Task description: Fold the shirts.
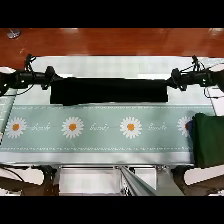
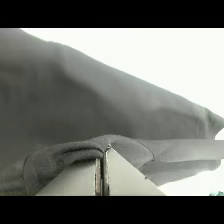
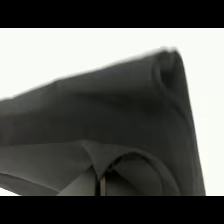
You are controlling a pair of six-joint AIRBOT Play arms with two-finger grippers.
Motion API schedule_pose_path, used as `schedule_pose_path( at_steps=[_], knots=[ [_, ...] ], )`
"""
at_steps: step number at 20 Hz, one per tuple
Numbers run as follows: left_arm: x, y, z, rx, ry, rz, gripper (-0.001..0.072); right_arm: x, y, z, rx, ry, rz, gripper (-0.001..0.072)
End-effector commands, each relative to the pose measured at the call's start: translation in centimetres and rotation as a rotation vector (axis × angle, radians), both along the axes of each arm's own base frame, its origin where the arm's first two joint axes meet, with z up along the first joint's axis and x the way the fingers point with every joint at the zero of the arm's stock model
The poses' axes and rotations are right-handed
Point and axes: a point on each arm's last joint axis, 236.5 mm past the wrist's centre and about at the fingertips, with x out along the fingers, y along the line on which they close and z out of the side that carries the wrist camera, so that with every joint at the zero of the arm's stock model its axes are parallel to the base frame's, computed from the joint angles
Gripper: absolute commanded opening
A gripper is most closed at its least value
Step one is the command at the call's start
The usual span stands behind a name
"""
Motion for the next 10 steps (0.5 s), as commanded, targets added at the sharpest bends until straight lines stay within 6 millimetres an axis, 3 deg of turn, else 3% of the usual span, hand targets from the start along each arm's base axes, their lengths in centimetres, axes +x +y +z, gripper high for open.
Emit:
schedule_pose_path(
  at_steps=[1, 3, 4, 5, 6, 8, 10],
  knots=[
    [2.4, -0.2, -1.8, -0.027, 0.035, 0.0, 0.0022, 2.5, 0.3, -1.3, 0.016, 0.008, -0.004, 0.0031],
    [2.6, -0.3, -2.9, -0.031, 0.051, -0.002, 0.0026, 3.1, 0.2, -2.4, 0.024, 0.023, -0.032, 0.0038],
    [2.7, -0.3, -3.2, -0.033, 0.057, 0.0, 0.0106, 3.3, 0.1, -2.6, 0.035, 0.029, -0.053, 0.0167],
    [2.6, -0.2, -3.2, -0.035, 0.059, 0.0, 0.0487, 3.6, -0.2, -2.6, 0.042, 0.027, -0.07, 0.0443],
    [2.2, 0.1, -2.8, -0.04, 0.065, -0.023, 0.0707, 3.7, -0.6, -2.1, 0.053, 0.018, -0.072, 0.0639],
    [0.5, 3.3, -2.2, 0.001, 0.141, -0.053, 0.0702, 2.8, -2.0, -0.4, 0.071, 0.013, -0.014, 0.0625],
    [-3.4, 8.7, -2.4, 0.078, 0.322, -0.023, 0.0702, 0.3, -4.4, -0.1, 0.09, 0.076, 0.025, 0.0618]
  ],
)
